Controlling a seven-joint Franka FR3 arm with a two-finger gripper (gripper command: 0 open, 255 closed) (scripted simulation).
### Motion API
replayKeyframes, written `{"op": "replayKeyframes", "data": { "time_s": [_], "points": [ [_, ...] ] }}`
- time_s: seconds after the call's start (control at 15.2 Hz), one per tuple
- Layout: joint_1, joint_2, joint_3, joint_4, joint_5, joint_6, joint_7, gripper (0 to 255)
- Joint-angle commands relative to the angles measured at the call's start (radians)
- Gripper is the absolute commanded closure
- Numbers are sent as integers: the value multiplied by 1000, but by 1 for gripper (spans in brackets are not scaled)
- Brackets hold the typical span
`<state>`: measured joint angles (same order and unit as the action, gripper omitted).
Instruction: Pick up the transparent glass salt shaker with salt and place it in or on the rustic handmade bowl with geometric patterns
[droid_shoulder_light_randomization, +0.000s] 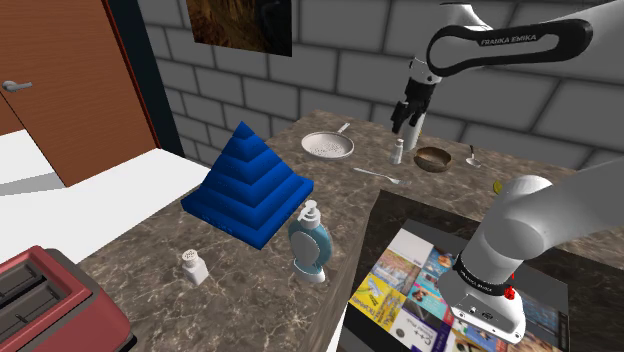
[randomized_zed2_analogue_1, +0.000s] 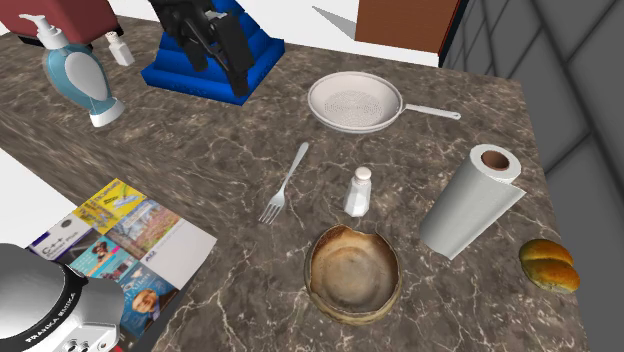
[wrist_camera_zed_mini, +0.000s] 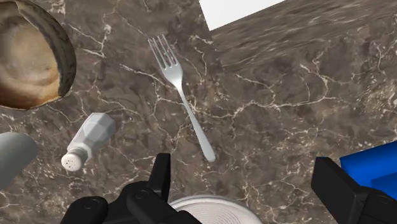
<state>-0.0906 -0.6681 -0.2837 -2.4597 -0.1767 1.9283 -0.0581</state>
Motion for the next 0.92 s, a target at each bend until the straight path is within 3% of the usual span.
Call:
{"op": "replayKeyframes", "data": {
  "time_s": [0.0, 0.46, 0.86],
  "points": [
    [-10, 29, -38, -21, -16, 64, -33, 0],
    [-22, 195, -192, -24, -33, 281, -175, 0],
    [13, 392, -342, 28, 48, 456, -343, 0]
  ]
}}
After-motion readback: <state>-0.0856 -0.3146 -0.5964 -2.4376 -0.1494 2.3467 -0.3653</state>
